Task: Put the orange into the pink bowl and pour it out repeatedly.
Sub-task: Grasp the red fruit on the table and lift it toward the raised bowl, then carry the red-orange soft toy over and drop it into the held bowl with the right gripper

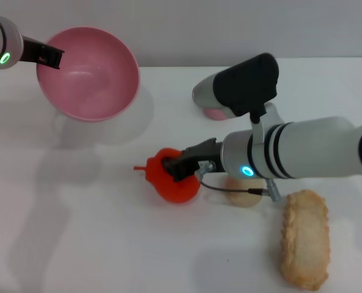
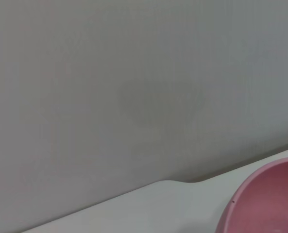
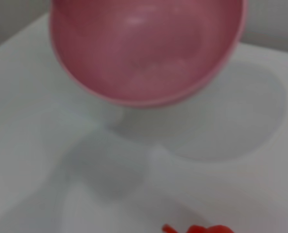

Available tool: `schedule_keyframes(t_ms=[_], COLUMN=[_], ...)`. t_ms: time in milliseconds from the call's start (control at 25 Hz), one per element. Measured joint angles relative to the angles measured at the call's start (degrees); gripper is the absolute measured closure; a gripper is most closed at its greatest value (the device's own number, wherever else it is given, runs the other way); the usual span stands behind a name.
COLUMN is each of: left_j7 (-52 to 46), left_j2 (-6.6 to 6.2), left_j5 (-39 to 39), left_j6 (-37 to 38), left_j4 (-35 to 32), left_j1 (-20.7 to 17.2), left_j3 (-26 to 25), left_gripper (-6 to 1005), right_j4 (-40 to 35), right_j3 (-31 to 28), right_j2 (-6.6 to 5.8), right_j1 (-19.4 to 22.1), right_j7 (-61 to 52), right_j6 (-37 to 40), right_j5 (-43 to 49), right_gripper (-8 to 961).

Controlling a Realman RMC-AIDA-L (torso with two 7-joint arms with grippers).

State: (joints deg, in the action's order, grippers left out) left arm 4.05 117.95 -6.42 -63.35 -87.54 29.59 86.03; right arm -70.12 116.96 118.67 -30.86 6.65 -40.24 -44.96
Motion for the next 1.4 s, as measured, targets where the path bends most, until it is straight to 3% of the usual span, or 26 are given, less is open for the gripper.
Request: schedule_keyframes(t_ms=[440,720,1080,1400], left_j7=[0.0,0.04,-0.45,-0.66], left_j2=[0.0,0.16,0.36,0.45], left_j5=[0.01,-1.81,-7.52,-8.63], left_j6=[-0.27,-0.94,-1.94,-1.96], left_j4=[0.19,0.74,0.17,-0.27], left_j1=[-0.07,0.0,1.88,2.65], left_j3=[0.43,3.79,10.15,10.86], left_gripper=[953,953,953,953], right_j4=[-20.48,-31.85,-31.23,-27.64], right_j3=[-6.83,-9.69,-11.31,-11.24], right_j2=[0.15,0.26,0.1,0.28], right_j1=[7.81,9.55,8.41,8.26], right_j7=[0.83,1.94,2.57,2.46], right_j6=[-8.04,-11.17,-10.51,-8.64], right_j5=[7.53,10.32,11.06,10.85], right_gripper=[859,907,886,868])
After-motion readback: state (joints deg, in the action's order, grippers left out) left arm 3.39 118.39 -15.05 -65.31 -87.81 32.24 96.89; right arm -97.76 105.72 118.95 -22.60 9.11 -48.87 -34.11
